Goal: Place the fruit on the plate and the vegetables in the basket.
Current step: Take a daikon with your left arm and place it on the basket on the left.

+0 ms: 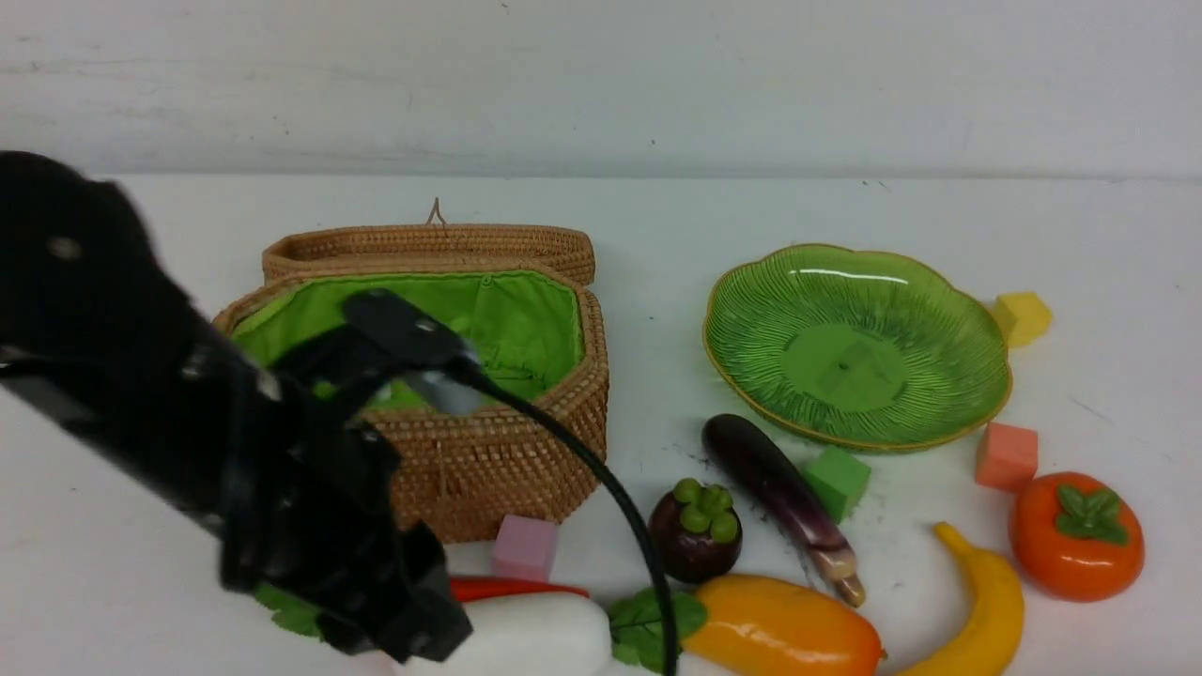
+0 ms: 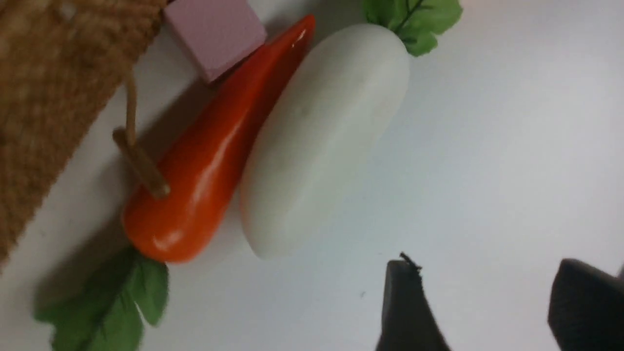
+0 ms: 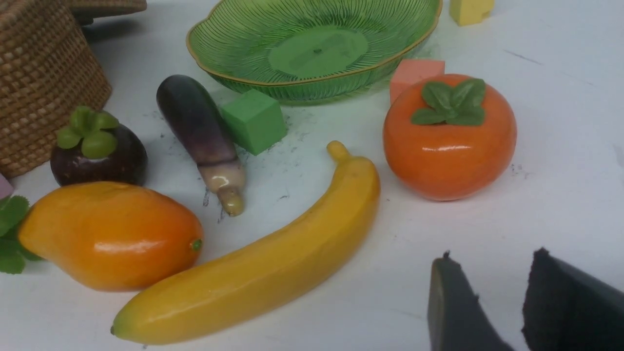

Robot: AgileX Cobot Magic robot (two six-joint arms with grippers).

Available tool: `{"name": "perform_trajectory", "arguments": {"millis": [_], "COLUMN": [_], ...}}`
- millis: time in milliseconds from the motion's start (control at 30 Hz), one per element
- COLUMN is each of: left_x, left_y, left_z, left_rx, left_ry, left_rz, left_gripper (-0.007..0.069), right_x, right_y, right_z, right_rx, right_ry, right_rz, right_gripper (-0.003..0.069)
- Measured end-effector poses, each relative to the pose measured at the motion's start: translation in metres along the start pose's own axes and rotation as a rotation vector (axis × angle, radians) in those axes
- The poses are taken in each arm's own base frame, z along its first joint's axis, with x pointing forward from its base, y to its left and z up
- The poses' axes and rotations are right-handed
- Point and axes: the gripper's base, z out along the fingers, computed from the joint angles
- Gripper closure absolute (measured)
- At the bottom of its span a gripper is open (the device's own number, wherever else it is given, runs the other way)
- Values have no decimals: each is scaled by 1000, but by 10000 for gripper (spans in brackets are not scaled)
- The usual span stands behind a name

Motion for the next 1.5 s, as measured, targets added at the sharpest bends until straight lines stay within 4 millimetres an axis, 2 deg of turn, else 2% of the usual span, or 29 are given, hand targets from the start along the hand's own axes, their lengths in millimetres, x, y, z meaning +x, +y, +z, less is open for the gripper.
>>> {"name": "perform_trajectory", "arguments": {"millis": [133, 233, 267, 567, 700, 900, 1033, 1167, 1300, 1500], "left_x": [-26, -34, -38, -35, -35, -35, -40, -54, -75, -99], "left_y": [-14, -17, -17, -8, -6, -6, -7, -10, -13, -9], "left_z": [32, 50, 63, 114, 124, 123, 113, 94, 66, 29], "left_rx": [-150, -202, -222, -201, -192, -181, -160, -127, -110, -208], "left_ry": [38, 47, 57, 167, 187, 224, 281, 319, 335, 256], "left_rz": [290, 395, 438, 472, 471, 464, 446, 409, 390, 448], "left_gripper": [145, 130, 125, 121, 118, 144, 144, 144, 144, 144], "right_x": [0, 0, 0, 0, 0, 0, 0, 0, 0, 0], "right_y": [0, 0, 0, 0, 0, 0, 0, 0, 0, 0], "right_z": [0, 0, 0, 0, 0, 0, 0, 0, 0, 0], "right_rx": [0, 0, 0, 0, 0, 0, 0, 0, 0, 0], "right_ry": [0, 0, 0, 0, 0, 0, 0, 0, 0, 0], "right_rz": [0, 0, 0, 0, 0, 0, 0, 0, 0, 0], "right_gripper": [416, 416, 416, 416, 416, 416, 416, 416, 416, 416]}}
